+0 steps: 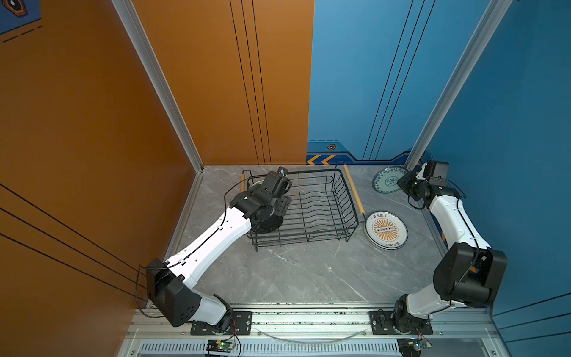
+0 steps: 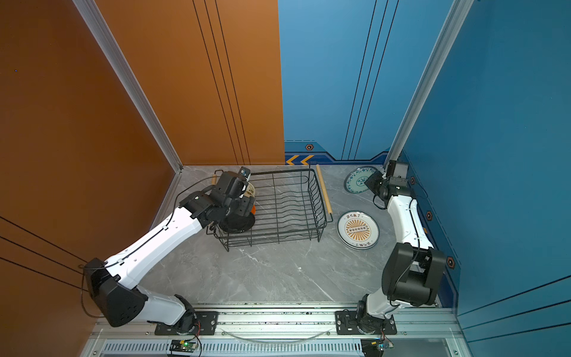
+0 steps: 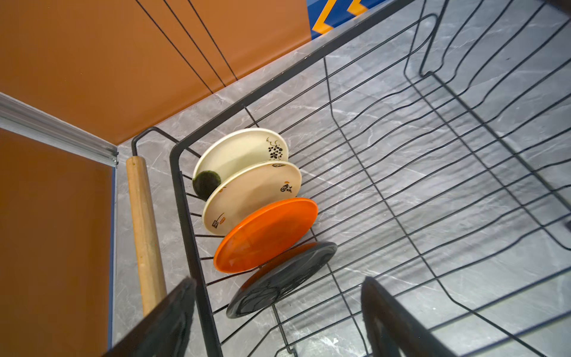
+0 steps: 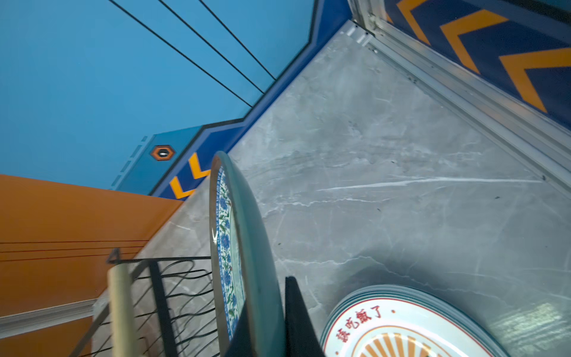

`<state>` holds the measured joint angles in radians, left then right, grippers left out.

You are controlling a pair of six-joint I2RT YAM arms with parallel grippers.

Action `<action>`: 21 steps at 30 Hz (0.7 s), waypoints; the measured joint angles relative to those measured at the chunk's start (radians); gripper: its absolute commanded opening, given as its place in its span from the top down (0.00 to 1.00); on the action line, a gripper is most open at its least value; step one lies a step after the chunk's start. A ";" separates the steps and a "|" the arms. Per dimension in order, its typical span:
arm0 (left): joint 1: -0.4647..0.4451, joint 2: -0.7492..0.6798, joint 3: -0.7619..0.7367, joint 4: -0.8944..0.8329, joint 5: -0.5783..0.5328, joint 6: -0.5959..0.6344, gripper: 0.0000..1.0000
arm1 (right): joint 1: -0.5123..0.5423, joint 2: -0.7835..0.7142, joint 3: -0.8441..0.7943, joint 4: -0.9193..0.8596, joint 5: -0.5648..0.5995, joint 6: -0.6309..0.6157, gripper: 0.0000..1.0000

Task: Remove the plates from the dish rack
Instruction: 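Set the blue-and-white plate on the table with right gripper while left reaches into rack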

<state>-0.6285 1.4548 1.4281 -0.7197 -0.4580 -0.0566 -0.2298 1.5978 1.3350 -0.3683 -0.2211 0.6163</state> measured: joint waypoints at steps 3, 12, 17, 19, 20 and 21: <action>0.000 0.014 0.001 -0.007 -0.024 0.009 0.01 | 0.002 0.086 0.040 -0.023 0.039 -0.015 1.00; 0.013 0.018 0.006 -0.007 -0.052 0.004 0.02 | 0.011 0.282 0.172 -0.061 0.066 -0.018 1.00; 0.038 0.022 0.006 -0.010 -0.053 -0.028 0.02 | 0.015 0.349 0.232 -0.088 0.064 -0.019 1.00; 0.064 0.025 0.006 -0.011 -0.035 -0.050 0.02 | 0.014 0.367 0.250 -0.092 0.057 -0.018 1.00; 0.075 0.025 0.006 -0.011 -0.027 -0.062 0.02 | 0.014 0.377 0.261 -0.095 0.048 -0.018 1.00; 0.085 0.025 0.006 -0.011 -0.016 -0.070 0.02 | 0.014 0.386 0.269 -0.095 0.039 -0.018 1.00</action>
<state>-0.5438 1.4799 1.4345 -0.7311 -0.4744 -0.1265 -0.2153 1.9835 1.6043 -0.4637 -0.1818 0.5983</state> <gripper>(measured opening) 0.978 0.095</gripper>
